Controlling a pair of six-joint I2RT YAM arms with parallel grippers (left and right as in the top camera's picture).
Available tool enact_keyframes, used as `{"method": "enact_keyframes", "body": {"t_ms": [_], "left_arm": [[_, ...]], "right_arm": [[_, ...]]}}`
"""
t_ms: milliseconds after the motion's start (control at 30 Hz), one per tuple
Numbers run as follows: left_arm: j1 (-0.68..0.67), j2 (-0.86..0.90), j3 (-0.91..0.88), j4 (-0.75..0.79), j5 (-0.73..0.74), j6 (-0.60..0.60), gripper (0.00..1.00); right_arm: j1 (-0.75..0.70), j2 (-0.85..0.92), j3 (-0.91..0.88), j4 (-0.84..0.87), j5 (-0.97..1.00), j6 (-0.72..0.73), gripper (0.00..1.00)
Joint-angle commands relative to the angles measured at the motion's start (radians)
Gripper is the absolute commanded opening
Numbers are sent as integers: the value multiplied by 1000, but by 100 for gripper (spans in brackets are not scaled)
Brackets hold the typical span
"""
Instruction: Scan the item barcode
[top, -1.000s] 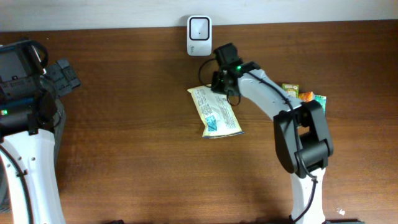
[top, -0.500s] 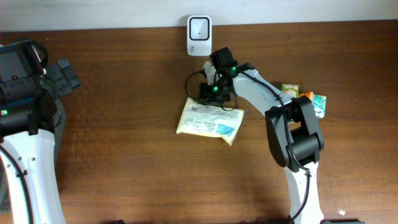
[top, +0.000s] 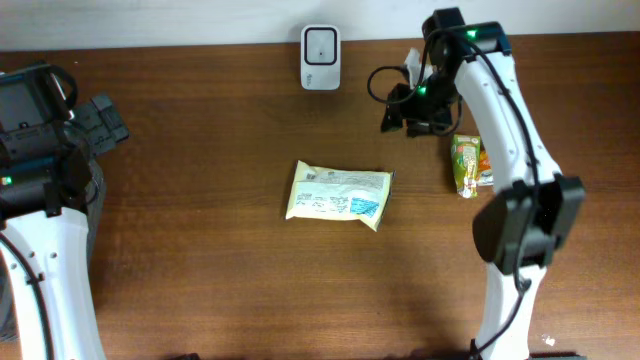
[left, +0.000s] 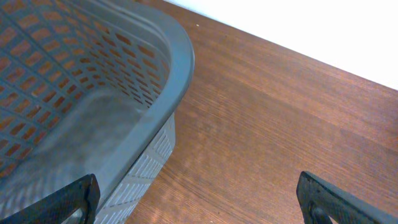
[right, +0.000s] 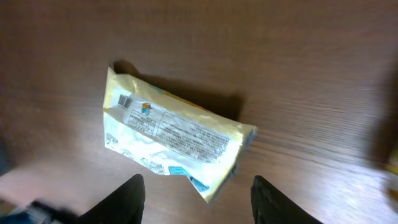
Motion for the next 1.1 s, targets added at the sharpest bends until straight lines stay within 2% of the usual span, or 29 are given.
{"method": "enact_keyframes", "body": {"t_ms": [0,100,133,200,267,333,400,500,733,867,900,933,967,1000,1033,1067], "left_arm": [[-4,-9,10,2,-7,5,99],[-4,-9,10,2,-7,5,99],[-4,-9,10,2,-7,5,99],[-4,-9,10,2,-7,5,99],[-4,-9,10,2,-7,5,99],[-4,-9,10,2,-7,5,99],[-4,-9,10,2,-7,5,99],[-4,-9,10,2,-7,5,99],[-4,-9,10,2,-7,5,99],[-4,-9,10,2,-7,5,99],[-4,-9,10,2,-7,5,99],[-4,-9,10,2,-7,5,99],[-4,-9,10,2,-7,5,99],[-4,-9,10,2,-7,5,99],[-4,-9,10,2,-7,5,99],[-4,-9,10,2,-7,5,99]], "right_arm": [[23,-142,-1,-15,105,45,54],[23,-142,-158,13,102,59,55],[23,-142,-286,79,66,63,56],[23,-142,-461,202,28,85,70],[13,-142,-562,270,-32,85,89],[2,-142,-662,341,-107,84,96],[5,-142,-798,508,-269,85,96],[5,-142,-959,692,-309,152,95],[6,-140,-971,739,-297,161,95],[41,-71,-971,793,-298,190,95],[54,-52,-971,828,-298,219,92],[68,-31,-971,866,-298,254,81],[77,-23,-971,882,-294,274,68],[82,-21,-971,890,-283,294,46],[84,-21,-970,897,-280,294,29],[84,-21,-970,903,-281,294,23]]}}
